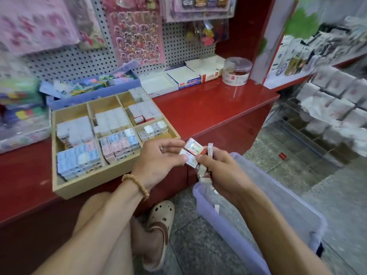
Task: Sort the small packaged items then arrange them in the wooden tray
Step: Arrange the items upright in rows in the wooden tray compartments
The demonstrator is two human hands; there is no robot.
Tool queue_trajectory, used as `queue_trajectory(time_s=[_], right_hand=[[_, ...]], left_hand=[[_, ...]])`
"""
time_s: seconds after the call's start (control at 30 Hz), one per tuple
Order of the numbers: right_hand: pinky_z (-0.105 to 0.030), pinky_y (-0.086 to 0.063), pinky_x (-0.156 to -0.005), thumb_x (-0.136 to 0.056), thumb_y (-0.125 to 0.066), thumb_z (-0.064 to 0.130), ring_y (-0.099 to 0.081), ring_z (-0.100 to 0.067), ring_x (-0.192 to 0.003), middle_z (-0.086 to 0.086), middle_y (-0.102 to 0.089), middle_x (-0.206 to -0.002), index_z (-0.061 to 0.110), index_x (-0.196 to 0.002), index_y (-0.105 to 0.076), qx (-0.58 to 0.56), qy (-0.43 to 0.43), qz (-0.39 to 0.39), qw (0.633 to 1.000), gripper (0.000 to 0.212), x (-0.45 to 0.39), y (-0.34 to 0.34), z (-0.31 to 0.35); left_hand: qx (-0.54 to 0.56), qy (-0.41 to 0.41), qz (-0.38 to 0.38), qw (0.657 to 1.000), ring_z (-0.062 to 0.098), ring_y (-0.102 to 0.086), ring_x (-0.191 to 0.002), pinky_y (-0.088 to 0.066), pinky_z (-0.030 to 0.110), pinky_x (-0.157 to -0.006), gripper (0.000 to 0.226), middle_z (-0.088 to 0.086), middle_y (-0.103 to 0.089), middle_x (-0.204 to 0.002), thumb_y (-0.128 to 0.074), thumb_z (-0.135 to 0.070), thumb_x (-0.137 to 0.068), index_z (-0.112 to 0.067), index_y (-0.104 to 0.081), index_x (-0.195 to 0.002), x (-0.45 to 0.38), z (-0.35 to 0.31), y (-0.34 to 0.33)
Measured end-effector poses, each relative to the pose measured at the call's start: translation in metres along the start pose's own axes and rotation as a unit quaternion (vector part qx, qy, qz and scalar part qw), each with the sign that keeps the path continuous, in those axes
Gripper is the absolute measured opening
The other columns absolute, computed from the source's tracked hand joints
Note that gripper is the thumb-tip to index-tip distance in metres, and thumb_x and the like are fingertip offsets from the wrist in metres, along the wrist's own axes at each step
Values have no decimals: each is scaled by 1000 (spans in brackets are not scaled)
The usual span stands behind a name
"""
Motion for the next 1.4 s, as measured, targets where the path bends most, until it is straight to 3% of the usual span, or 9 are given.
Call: queue_trajectory(time_s=[0.2, 0.3, 0.43, 0.57, 0.63, 0.8, 0.97, 1.23, 1.4], right_hand=[[-26, -40, -53, -100, -50, 2, -54, -14, -59, -9, -60, -71, 0, -98, -64, -46, -17, -30, 998, 14, -13, -46, 22], [-20, -32, -40, -101, -47, 1, -44, -9, -46, -6, -50, -61, -1, -89, -59, -65, -34, -53, 996, 17, -27, -58, 27], [-20, -37, -39, -100, -48, 0, -49, -9, -46, -7, -54, -63, -3, -90, -60, -102, -39, -58, 992, 16, -43, -74, 35], [-22, -41, -44, -100, -49, 1, -53, -12, -51, -8, -55, -64, -2, -84, -61, -74, -36, -55, 995, 20, -60, -81, 45], [-24, -44, -48, -99, -50, 2, -55, -13, -54, -9, -57, -66, -2, -88, -64, -68, -34, -58, 995, 18, -72, -80, 47], [-32, -42, -61, -100, -53, 7, -53, -20, -67, -15, -55, -80, -9, -104, -64, -42, -33, -80, 995, 20, -108, -69, 53], [-21, -47, -45, -101, -50, 4, -58, -11, -48, -6, -61, -59, 0, -81, -61, -71, -43, -65, 994, 23, -133, -67, 61], [-18, -42, -38, -102, -47, 3, -55, -8, -42, -1, -57, -51, -2, -91, -60, -72, -53, -41, 995, 17, -151, -65, 50], [-30, -53, -56, -101, -50, 6, -64, -20, -63, -11, -66, -70, -7, -104, -65, -63, -49, -48, 996, 20, -154, -59, 41]], left_hand=[[-28, -21, -73, 997, 2, -65, -71, -51, 15, -65, 26, 1, -72, -83, -84, 0, -67, -19, -74, -81, 8, -26, 68], [-67, -24, -111, 991, 5, -63, -71, -51, 16, -61, 23, 1, -71, -80, -84, -2, -68, -19, -73, -79, 8, -31, 106], [-128, -24, -151, 980, 11, -64, -77, -58, 32, -77, 21, 0, -68, -80, -83, -4, -70, -20, -72, -79, -6, -38, 152], [-176, -52, -164, 969, 10, -62, -82, -55, 22, -74, 23, -5, -66, -87, -81, -6, -74, -24, -69, -80, -37, -52, 174], [-201, -69, -165, 963, 6, -60, -80, -50, 16, -70, 20, -10, -65, -85, -81, -9, -76, -24, -69, -82, -59, -59, 177], [-290, -110, -147, 939, 12, -60, -81, -51, 26, -80, 16, -7, -63, -82, -79, -12, -78, -20, -68, -85, -131, -66, 169], [-384, -120, -103, 910, 14, -59, -85, -48, 26, -80, 17, -3, -63, -87, -77, -11, -79, -19, -67, -89, -194, -57, 153], [-471, -93, -53, 876, 20, -59, -85, -53, 33, -81, 19, -6, -56, -78, -81, -10, -73, -18, -64, -78, -236, -34, 138], [-469, -80, -63, 877, 15, -62, -76, -54, 30, -80, 13, -9, -62, -68, -77, -5, -73, -15, -69, -68, -241, -23, 134]])
Point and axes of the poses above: each hand's wrist, its own x-axis away from the middle knuckle, its own y-axis out of the back of the hand, z = x × y, the point moved 8 cm from there along -x, towards the middle knuckle
